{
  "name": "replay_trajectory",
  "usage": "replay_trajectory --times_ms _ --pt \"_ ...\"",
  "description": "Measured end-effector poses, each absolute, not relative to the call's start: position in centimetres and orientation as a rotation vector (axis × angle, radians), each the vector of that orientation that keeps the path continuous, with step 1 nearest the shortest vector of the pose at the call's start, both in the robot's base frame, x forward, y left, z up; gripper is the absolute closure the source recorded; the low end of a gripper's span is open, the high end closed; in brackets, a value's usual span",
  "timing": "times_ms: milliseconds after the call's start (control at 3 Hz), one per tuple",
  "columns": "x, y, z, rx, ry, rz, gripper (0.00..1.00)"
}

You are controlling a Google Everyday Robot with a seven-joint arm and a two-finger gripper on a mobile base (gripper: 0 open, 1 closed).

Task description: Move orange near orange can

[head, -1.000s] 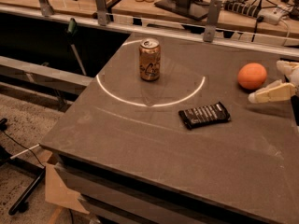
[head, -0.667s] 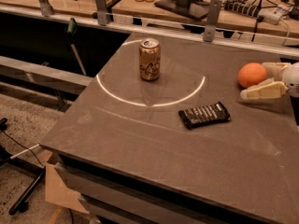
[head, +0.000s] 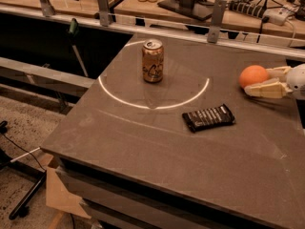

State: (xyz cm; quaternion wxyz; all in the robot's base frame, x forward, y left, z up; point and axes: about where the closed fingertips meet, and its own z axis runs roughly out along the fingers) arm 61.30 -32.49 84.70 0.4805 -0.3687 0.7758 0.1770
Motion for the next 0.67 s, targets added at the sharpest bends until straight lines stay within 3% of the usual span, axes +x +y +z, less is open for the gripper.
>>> replay_trajectory --times_ms 333,667 --pt "62.3 -30.3 85.3 -0.924 1.852 0.466 0.87" --pt "63.7 -25.0 86.7 -0.992 1.779 0.562 1.0"
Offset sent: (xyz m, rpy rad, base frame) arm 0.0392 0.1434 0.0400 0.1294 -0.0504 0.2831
